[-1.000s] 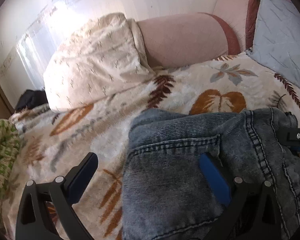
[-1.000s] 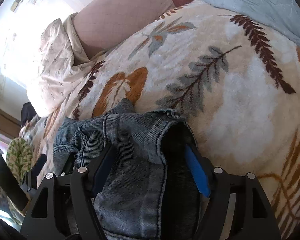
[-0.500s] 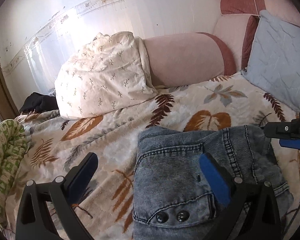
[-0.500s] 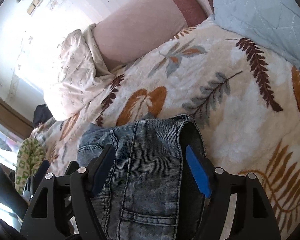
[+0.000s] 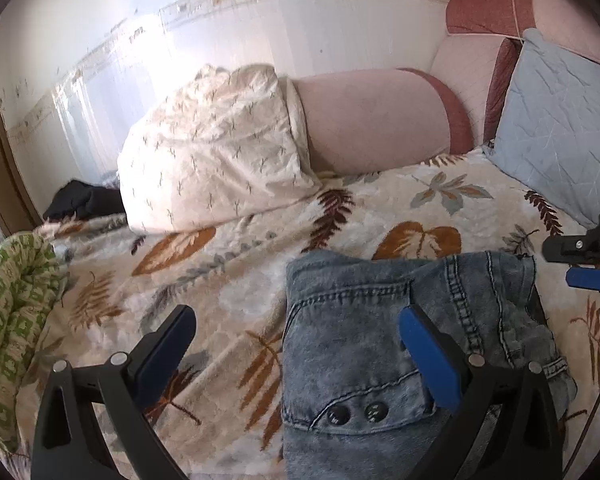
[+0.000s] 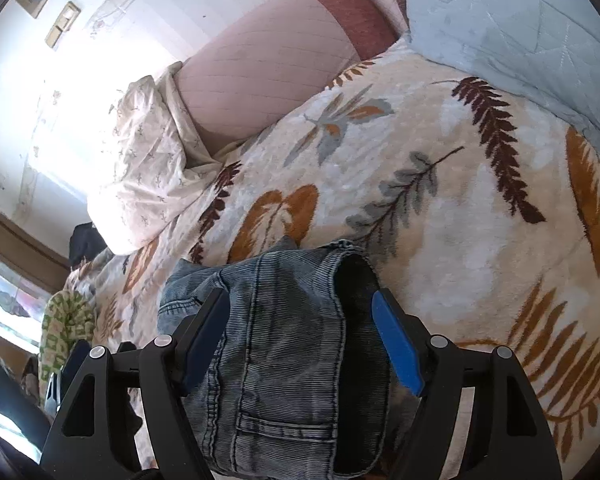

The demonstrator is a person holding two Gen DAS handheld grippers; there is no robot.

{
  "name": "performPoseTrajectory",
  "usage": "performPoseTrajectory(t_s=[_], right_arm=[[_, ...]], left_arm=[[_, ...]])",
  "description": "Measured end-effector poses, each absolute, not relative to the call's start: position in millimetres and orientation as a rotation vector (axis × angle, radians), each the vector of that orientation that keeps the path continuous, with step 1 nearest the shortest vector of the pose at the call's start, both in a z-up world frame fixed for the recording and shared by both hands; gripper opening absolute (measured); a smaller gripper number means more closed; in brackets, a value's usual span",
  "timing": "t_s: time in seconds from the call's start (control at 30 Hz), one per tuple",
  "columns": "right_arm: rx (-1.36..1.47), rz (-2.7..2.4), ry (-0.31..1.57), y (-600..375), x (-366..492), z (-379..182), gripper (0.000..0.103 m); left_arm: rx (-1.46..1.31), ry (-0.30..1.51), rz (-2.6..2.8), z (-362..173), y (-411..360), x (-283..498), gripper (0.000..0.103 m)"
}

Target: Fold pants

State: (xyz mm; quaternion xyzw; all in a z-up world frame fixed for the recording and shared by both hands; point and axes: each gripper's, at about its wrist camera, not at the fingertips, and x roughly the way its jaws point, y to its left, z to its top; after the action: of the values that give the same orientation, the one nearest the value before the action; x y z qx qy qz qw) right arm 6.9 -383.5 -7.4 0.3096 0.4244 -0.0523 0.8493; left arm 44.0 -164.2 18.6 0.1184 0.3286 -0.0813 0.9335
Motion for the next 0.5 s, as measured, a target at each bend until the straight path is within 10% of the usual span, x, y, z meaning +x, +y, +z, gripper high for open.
performPoseTrajectory(t_s=[0.5], right_arm=[[0.755,-0.100,1.019,-417,-2,-26,0.078]], left_arm=[[0.036,0.995,-0.216,-27,-89,87,0.103]])
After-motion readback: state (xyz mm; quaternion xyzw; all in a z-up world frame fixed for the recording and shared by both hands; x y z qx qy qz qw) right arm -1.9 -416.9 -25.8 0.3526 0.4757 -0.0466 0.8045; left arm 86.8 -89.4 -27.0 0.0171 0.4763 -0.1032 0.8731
